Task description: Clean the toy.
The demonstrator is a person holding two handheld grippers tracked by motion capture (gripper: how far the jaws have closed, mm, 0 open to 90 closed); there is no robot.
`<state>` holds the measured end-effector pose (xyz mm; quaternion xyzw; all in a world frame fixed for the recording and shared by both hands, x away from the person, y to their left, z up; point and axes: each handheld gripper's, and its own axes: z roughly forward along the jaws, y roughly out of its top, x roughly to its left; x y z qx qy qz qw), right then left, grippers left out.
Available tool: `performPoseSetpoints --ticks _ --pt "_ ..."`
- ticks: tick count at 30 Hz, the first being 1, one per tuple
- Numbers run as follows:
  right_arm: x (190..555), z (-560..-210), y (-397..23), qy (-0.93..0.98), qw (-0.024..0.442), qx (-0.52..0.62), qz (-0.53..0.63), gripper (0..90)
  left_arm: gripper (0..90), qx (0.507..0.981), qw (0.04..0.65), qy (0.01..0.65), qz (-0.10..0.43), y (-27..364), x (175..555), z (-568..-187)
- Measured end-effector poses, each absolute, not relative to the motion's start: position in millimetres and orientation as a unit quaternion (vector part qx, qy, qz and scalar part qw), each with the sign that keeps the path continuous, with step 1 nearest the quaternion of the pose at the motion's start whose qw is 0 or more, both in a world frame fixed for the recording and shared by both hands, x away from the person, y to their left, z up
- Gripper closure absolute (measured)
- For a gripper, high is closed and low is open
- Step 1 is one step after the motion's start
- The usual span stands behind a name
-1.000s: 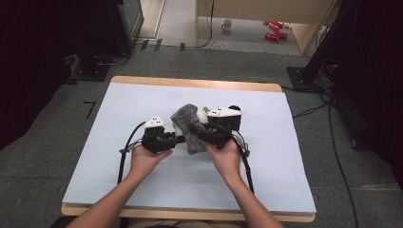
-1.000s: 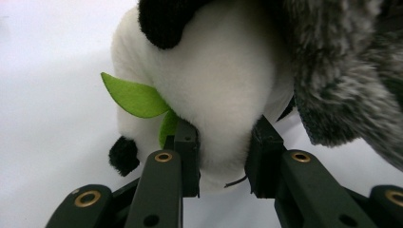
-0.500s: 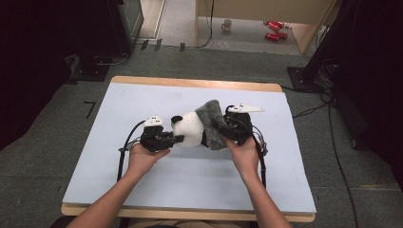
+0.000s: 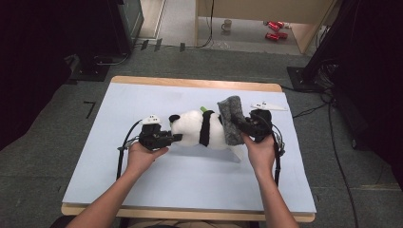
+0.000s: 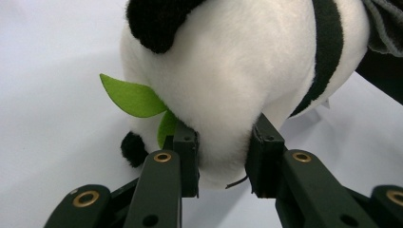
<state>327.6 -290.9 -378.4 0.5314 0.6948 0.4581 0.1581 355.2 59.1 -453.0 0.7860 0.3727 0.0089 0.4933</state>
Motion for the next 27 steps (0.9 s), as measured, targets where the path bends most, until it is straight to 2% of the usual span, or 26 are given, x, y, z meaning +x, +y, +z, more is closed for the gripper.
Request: performPoseSetpoints --ticks 8,13,16,20,27 --pt "329 -383 -310 0.685 0.169 0.556 0.439 79.8 69.9 0.784 0.496 0.373 0.007 60 355 -454" --pt "323 -365 -309 0.677 0.163 0.546 0.466 79.9 70.0 0.784 0.496 0.374 0.012 59 353 -453" --pt "320 -356 -300 0.683 0.162 0.532 0.474 79.9 70.0 0.782 0.496 0.376 0.016 58 352 -453" --pt "315 -344 -265 0.707 0.147 0.491 0.487 79.9 70.0 0.782 0.497 0.376 0.023 57 349 -452" --pt "316 -346 -221 0.733 0.110 0.449 0.498 79.8 69.9 0.780 0.499 0.376 0.033 54 342 -452"
